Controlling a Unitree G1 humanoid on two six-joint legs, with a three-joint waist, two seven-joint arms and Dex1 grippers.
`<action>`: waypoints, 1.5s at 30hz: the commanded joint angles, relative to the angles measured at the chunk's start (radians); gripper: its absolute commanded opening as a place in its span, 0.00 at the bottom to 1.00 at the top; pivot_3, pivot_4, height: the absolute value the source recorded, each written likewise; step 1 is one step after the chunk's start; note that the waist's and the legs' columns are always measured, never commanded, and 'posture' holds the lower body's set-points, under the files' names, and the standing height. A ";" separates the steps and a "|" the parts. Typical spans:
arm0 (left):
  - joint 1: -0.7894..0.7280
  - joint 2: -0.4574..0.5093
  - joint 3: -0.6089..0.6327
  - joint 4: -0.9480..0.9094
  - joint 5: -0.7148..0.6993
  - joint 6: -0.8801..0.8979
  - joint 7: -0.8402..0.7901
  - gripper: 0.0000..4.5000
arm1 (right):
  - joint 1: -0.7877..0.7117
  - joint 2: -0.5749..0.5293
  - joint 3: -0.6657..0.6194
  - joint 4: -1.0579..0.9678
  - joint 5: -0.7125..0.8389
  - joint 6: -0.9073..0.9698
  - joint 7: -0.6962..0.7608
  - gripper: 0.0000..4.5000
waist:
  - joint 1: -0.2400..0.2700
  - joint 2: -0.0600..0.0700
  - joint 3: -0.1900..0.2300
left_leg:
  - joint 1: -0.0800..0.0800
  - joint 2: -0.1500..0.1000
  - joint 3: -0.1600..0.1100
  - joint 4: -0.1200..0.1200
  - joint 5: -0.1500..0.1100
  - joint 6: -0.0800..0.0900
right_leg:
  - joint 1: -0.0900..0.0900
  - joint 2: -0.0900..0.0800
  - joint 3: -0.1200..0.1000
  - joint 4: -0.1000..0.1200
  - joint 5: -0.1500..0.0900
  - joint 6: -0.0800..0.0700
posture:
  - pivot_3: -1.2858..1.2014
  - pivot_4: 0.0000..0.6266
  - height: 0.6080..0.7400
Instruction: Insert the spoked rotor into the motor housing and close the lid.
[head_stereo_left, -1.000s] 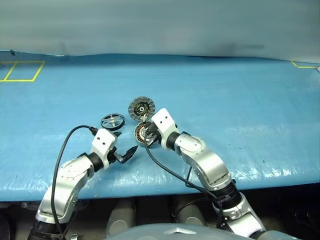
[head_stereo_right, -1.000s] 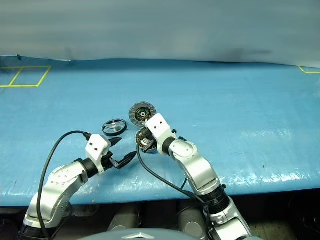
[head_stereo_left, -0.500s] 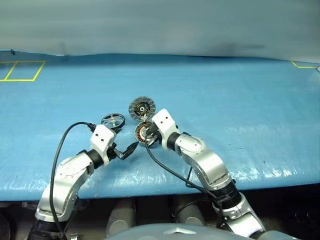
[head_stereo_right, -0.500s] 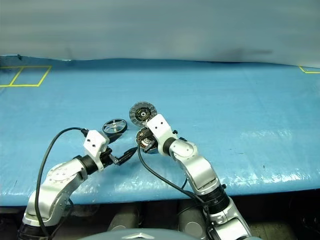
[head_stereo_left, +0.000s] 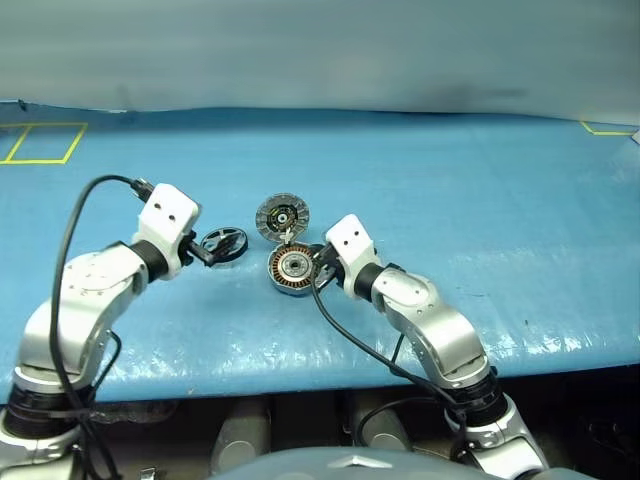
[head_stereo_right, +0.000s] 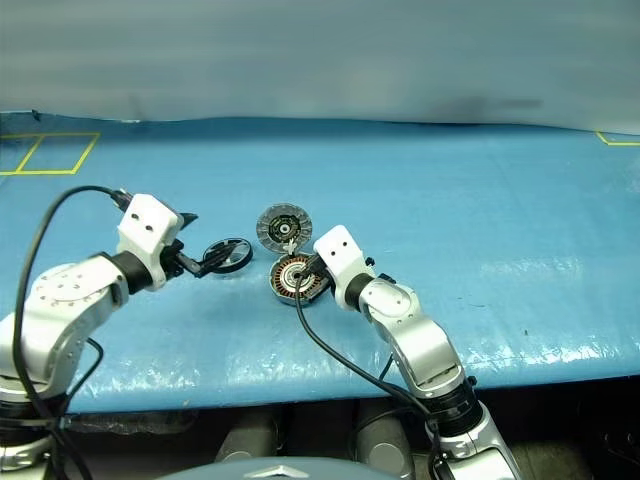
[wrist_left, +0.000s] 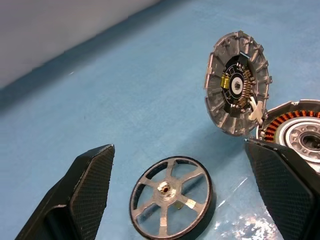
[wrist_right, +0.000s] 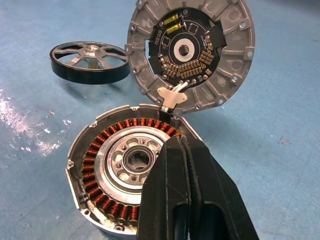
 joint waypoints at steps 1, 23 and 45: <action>-0.054 0.107 -0.013 0.055 0.027 -0.023 -0.080 1.00 | -0.009 0.018 0.007 -0.026 0.015 -0.028 0.004 0.01 | -0.004 0.000 0.000 | 0.000 0.000 0.000 0.000 0.000 0.000 | 0.000 0.000 0.000 0.000 0.000 0.000 | 0.52 0.24 1.00; -0.542 0.264 -0.461 0.744 0.365 -0.681 -0.770 1.00 | 0.165 -0.039 -0.035 0.008 0.115 -0.296 0.162 0.01 | -0.013 -0.001 0.001 | -0.004 0.000 0.003 -0.002 0.000 0.000 | -0.006 0.000 0.002 0.002 0.000 0.000 | 0.52 0.24 1.00; -0.864 -0.033 -0.639 1.313 0.655 -0.976 -0.963 1.00 | 0.357 -0.088 -0.157 -0.050 0.215 -0.410 0.168 0.01 | -0.011 -0.002 0.001 | -0.004 0.000 0.002 0.005 0.000 0.001 | -0.004 0.002 0.004 0.004 0.003 0.006 | 0.52 0.24 1.00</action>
